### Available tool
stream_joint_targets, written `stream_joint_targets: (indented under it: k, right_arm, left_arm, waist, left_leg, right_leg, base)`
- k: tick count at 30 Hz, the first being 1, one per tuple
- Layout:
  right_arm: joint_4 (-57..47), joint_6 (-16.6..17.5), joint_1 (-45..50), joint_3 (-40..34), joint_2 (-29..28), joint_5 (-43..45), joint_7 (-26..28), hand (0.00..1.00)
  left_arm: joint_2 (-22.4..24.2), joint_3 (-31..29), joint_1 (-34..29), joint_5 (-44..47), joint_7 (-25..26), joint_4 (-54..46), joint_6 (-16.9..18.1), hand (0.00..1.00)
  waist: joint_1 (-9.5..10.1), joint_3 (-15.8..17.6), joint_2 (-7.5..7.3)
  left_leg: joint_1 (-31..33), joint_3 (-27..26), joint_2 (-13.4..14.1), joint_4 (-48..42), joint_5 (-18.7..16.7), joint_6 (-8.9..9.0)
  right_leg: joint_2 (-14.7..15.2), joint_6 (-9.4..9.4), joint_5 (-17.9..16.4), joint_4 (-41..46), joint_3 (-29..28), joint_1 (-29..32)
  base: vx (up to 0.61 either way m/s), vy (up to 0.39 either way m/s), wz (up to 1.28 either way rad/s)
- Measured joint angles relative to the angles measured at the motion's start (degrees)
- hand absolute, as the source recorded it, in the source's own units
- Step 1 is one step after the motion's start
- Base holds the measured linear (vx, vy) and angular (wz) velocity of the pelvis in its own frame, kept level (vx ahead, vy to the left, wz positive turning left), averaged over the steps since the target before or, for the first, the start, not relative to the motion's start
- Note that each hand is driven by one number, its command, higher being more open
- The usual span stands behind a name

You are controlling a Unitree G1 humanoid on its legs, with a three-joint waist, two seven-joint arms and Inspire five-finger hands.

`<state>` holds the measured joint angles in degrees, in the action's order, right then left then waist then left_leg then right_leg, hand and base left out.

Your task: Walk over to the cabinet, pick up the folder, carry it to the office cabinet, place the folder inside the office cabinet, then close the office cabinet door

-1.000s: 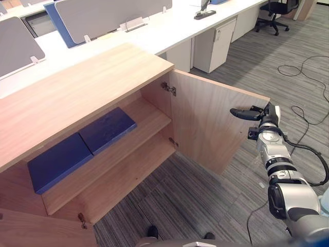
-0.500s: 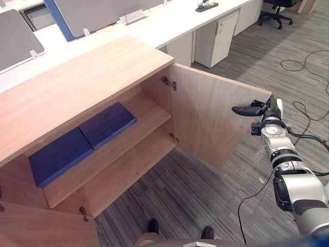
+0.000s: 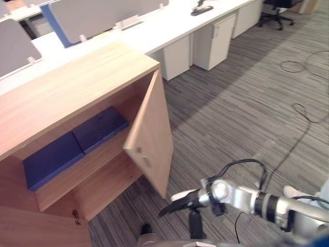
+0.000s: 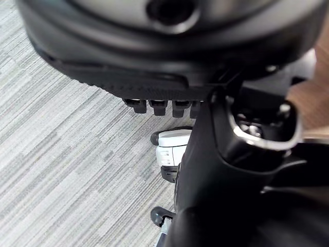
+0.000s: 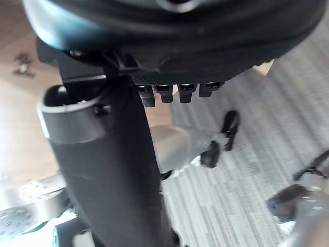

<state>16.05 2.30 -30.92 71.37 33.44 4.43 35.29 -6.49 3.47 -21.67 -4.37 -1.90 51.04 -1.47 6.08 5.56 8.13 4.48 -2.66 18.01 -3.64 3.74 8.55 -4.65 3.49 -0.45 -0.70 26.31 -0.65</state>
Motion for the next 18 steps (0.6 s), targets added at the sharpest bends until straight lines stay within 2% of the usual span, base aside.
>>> stream_joint_targets:
  k: [1,3,5,6,7,9,10,11,12,13,14,15,16,17,18]
  right_arm:
    - [0.63,0.18,-0.17,-0.3,-0.05,0.06,0.03,1.0]
    - [3.47,0.35,-0.35,-0.5,-0.47,-0.66,-0.49,1.0]
    - [7.81,0.39,0.91,-0.46,-1.17,-3.86,-0.97,1.0]
    - [9.03,0.46,1.67,-0.47,-1.2,-4.86,-1.36,1.0]
    - [11.85,0.6,3.67,-1.26,-1.67,-6.74,-2.27,1.0]
    - [18.61,1.03,8.7,-7.81,-3.79,-11.26,-5.15,1.0]
    - [20.92,1.03,10.0,-10.02,-4.95,-13.06,-6.37,1.0]
    - [26.48,1.07,12.11,-15.59,-7.44,-17.45,-9.03,1.0]
    - [33.09,1.18,13.56,-22.34,-10.7,-21.07,-11.71,1.0]
    - [36.6,1.39,14.22,-26.27,-12.37,-23.14,-13.36,1.0]
    - [42.8,1.53,15.6,-35.71,-15.12,-27.12,-17.09,1.0]
    - [48.07,1.27,17.39,-47.02,-16.67,-28.84,-20.94,1.0]
    - [49.91,1.0,18.22,-52.35,-17.14,-29.22,-22.52,1.0]
    - [53.22,-0.04,19.78,-63.5,-17.56,-29.12,-25.73,1.0]
    - [54.87,-1.93,21.42,-73.05,-17.52,-26.76,-29.14,1.0]
  left_arm:
    - [-0.05,-0.21,0.02,-0.06,-0.01,-0.05,0.02,1.0]
    - [-0.36,-1.02,0.52,-0.3,0.08,-0.18,0.1,1.0]
    - [-2.08,-1.05,1.55,-0.8,0.29,-0.2,0.1,1.0]
    - [-2.12,-1.04,1.86,-0.89,0.34,-0.2,0.1,1.0]
    - [-2.39,-1.03,2.25,-1.33,0.4,-0.2,0.1,1.0]
    - [-2.23,-1.77,2.81,-1.88,0.46,-0.16,0.12,1.0]
    - [-1.85,-2.17,2.8,-1.87,0.54,-0.07,0.12,1.0]
    - [-1.34,-2.25,2.97,-1.83,0.65,0.43,0.19,1.0]
    - [-0.33,-2.8,3.06,-1.83,0.91,1.36,0.28,1.0]
    - [-0.02,-3.03,3.21,-1.84,1.18,2.18,0.35,1.0]
    - [0.31,-3.64,3.25,-1.75,1.48,3.56,0.57,1.0]
    - [0.79,-4.31,3.67,-1.66,1.72,4.4,1.01,1.0]
    - [0.86,-4.49,3.57,-1.61,1.81,4.4,1.11,1.0]
    - [1.08,-4.6,2.84,-0.84,2.16,4.44,1.43,1.0]
    - [1.65,-4.9,3.04,0.0,2.6,5.34,1.45,1.0]
  waist:
    - [0.15,0.07,-0.31]
    - [0.22,0.37,-2.04]
    - [0.15,0.97,-4.55]
    - [0.22,0.97,-4.95]
    - [0.37,0.83,-5.51]
    - [0.64,1.29,-5.16]
    - [0.77,1.42,-4.92]
    - [1.61,1.77,-4.54]
    - [2.05,2.07,-4.16]
    - [1.98,2.03,-4.01]
    - [1.3,1.9,-3.96]
    - [0.83,1.78,-3.88]
    - [0.82,1.7,-3.88]
    - [0.4,1.52,-4.03]
    - [0.04,1.57,-4.07]
  left_leg:
    - [0.31,0.01,-0.06,-0.54,-0.06,0.08]
    - [2.47,0.04,-0.69,-4.02,-0.17,0.19]
    - [6.78,-1.29,-1.77,-10.78,0.0,-0.14]
    - [7.41,-2.45,-1.83,-11.84,0.02,-0.51]
    - [8.27,-5.68,-1.93,-12.5,-0.2,-2.68]
    - [8.88,-14.57,-1.06,-15.06,-4.05,-8.41]
    - [8.72,-16.62,-0.84,-15.42,-5.07,-9.27]
    - [7.32,-17.35,-1.44,-14.43,-5.09,-8.07]
    - [5.12,-16.51,-3.56,-11.59,-3.62,-5.84]
    - [4.27,-15.71,-4.99,-10.18,-3.2,-5.99]
    - [2.67,-13.51,-8.17,-8.33,-2.98,-7.0]
    - [2.41,-11.84,-10.98,-10.0,-4.34,-9.05]
    - [2.34,-11.59,-12.55,-11.18,-5.19,-9.53]
    - [1.72,-10.3,-16.28,-11.21,-7.28,-10.12]
    - [1.32,-6.97,-20.02,-10.45,-7.56,-11.68]
  right_leg:
    - [0.12,-0.02,-0.21,0.25,0.03,0.06]
    - [1.19,-0.37,-1.18,1.8,0.31,0.81]
    - [2.97,-1.32,-2.85,3.53,2.59,0.77]
    - [3.28,-1.52,-3.14,3.72,3.54,0.49]
    - [3.9,-1.9,-3.63,3.71,5.55,0.0]
    - [4.61,-2.21,-3.82,3.89,9.52,-1.12]
    - [4.8,-2.39,-3.87,3.9,10.46,-1.67]
    - [5.61,-2.92,-3.95,4.36,11.66,-2.88]
    - [7.23,-3.98,-4.49,5.47,13.18,-4.46]
    - [8.4,-4.78,-4.99,6.15,14.33,-5.28]
    - [11.31,-6.8,-6.42,8.2,17.51,-6.67]
    - [15.56,-9.36,-9.04,12.71,21.21,-7.73]
    - [18.22,-10.22,-10.52,16.05,22.76,-8.02]
    - [24.27,-11.74,-13.4,24.07,25.84,-8.87]
    - [30.02,-10.28,-13.31,33.45,25.82,-8.98]
  base:
    - [0.07,0.019,0.12]
    - [0.03,0.031,0.13]
    - [-0.01,0.02,0.51]
    - [-0.01,0.014,0.76]
    - [0.01,0.035,0.91]
    - [0.02,0.054,0.94]
    - [0.04,0.075,0.68]
    - [0.06,0.099,0.69]
    - [0.08,0.14,0.72]
    - [0.08,0.18,1.04]
    - [0.1,0.24,1.4]
    - [0.11,0.246,1.52]
    - [0.17,0.313,1.66]
    - [0.21,0.313,1.7]
    - [0.21,0.305,1.79]
